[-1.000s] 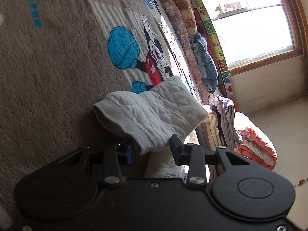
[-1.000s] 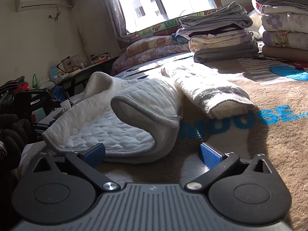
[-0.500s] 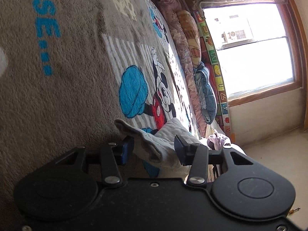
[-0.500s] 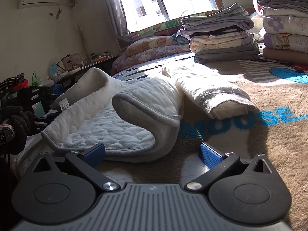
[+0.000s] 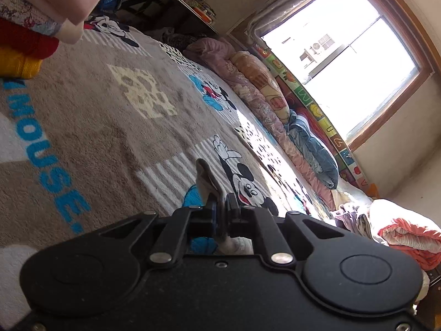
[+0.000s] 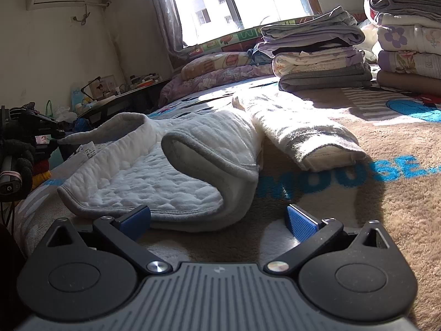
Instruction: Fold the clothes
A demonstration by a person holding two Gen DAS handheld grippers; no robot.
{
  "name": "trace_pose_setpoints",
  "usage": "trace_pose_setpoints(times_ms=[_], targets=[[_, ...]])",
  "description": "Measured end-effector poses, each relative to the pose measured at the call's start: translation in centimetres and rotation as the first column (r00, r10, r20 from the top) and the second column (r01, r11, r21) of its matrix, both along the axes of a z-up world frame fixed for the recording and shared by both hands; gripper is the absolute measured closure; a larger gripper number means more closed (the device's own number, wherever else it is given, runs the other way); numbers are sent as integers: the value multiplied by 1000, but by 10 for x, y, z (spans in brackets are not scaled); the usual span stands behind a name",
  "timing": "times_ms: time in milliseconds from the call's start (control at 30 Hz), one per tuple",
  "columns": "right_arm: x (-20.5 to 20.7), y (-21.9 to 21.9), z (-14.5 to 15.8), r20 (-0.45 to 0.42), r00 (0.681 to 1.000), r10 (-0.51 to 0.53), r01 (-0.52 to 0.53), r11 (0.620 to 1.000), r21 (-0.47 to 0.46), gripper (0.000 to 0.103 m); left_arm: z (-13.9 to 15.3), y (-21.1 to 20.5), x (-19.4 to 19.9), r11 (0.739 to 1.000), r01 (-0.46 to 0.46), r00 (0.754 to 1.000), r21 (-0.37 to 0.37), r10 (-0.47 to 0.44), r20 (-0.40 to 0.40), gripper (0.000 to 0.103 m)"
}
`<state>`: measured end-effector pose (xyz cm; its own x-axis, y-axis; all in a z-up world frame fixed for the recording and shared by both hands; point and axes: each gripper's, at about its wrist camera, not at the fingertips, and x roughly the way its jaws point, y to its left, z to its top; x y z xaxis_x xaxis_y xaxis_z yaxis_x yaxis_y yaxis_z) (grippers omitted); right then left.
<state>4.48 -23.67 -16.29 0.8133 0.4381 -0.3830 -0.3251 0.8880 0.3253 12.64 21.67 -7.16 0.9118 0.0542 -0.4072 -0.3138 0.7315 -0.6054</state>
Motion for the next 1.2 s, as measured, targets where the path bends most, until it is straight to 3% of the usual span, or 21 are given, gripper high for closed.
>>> trace_pose_setpoints(times_ms=[33, 133, 233, 300, 400, 467, 533, 667, 767, 833, 900, 967, 1067, 1200], targets=[[0, 0, 0, 0, 1000, 0, 0, 1000, 0, 0, -1, 3, 0, 999, -28, 999, 35, 29, -21, 99], [1, 0, 0, -1, 1000, 0, 0, 1000, 0, 0, -11, 16, -4, 998, -42, 998, -45, 40, -41, 99], [0, 0, 0, -1, 1000, -1, 1, 1000, -3, 0, -3, 9, -13, 999, -12, 1000, -29, 11, -27, 99], [0, 1, 0, -2, 1000, -1, 1, 1000, -5, 0, -2, 3, -20, 991, 61, 998, -116, -60, 9, 97], [0, 2, 0, -2, 1000, -1, 1, 1000, -16, 0, -12, -8, -24, 953, 157, 988, -258, -155, 26, 85], [0, 3, 1, -1, 1000, -1, 1, 1000, -23, 0, -27, -12, -23, 907, 167, 985, -387, -171, 24, 69], [0, 3, 1, -2, 1000, 0, 0, 1000, -27, 0, -41, -14, -20, 860, 155, 986, -487, -166, 20, 63], [-1, 4, 1, -1, 1000, 0, 0, 999, -33, 0, -56, -8, -6, 814, 69, 996, -576, -88, -6, 62], [0, 4, 0, 1, 1000, 1, -1, 999, -38, 0, -62, -5, 8, 799, 37, 997, -600, -74, -37, 62], [0, 5, 0, 2, 1000, 2, -1, 999, -42, 0, -62, -4, 20, 810, 25, 996, -586, -72, -56, 62], [0, 5, 0, 4, 1000, 3, -2, 999, -45, 0, -57, -4, 32, 847, 22, 996, -532, -67, -66, 66], [-1, 5, 0, 5, 1000, 5, -4, 999, -44, 0, -47, -4, 46, 897, 45, 996, -440, -77, -55, 84], [-1, 4, -1, 9, 1000, 6, -6, 999, -39, 0, -28, -4, 63, 951, 93, 995, -294, -100, -11, 94], [-1, 4, -1, 12, 1000, 7, -6, 999, -36, 0, -9, 2, 78, 977, 145, 989, -158, -137, 61, 98]])
